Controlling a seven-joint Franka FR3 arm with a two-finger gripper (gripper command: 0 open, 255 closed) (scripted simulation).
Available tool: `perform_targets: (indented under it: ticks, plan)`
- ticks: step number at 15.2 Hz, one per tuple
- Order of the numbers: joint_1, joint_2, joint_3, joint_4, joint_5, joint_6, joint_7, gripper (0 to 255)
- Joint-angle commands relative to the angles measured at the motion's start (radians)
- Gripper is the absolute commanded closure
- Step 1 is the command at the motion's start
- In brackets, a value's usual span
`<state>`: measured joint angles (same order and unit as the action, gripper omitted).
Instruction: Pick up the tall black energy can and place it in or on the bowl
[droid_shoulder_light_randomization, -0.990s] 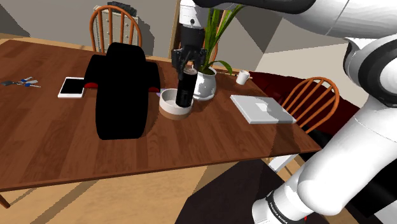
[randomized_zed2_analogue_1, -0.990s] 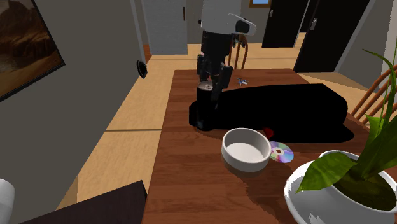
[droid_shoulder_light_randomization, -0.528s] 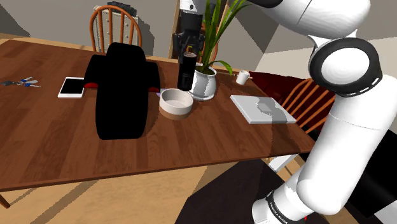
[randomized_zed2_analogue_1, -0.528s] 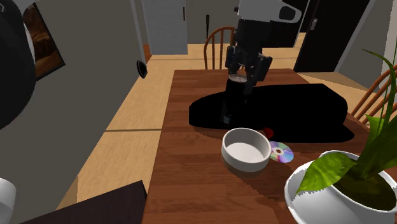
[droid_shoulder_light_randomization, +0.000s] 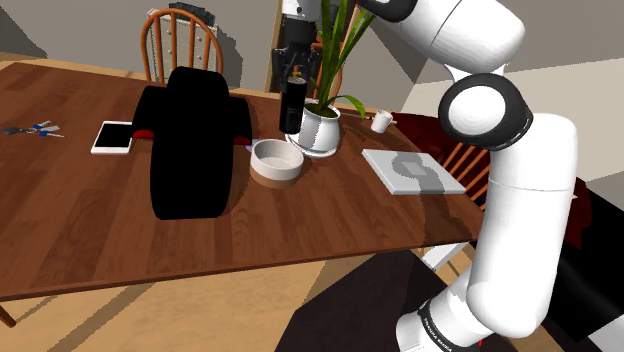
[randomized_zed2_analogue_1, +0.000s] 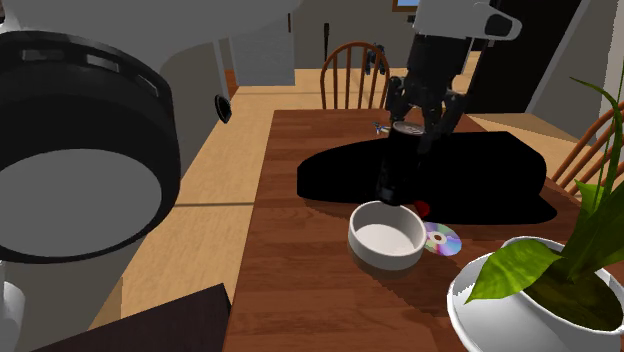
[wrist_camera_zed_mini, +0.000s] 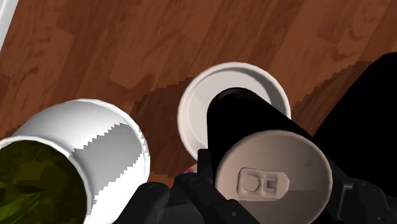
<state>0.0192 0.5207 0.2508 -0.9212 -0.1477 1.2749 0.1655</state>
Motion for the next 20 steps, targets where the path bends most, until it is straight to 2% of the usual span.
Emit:
perform_targets:
  ticks: [1, 12, 17, 20]
  plan:
    - [-0.007, -0.016, 0.001, -0.052, 0.004, 0.037, 0.001, 255]
    - [-0.036, -0.081, 0.003, -0.305, 0.019, 0.226, 0.007, 255]
    - [-0.043, -0.091, 0.002, -0.388, 0.021, 0.298, 0.01, 255]
    - [-0.043, -0.091, 0.002, -0.395, 0.021, 0.304, 0.01, 255]
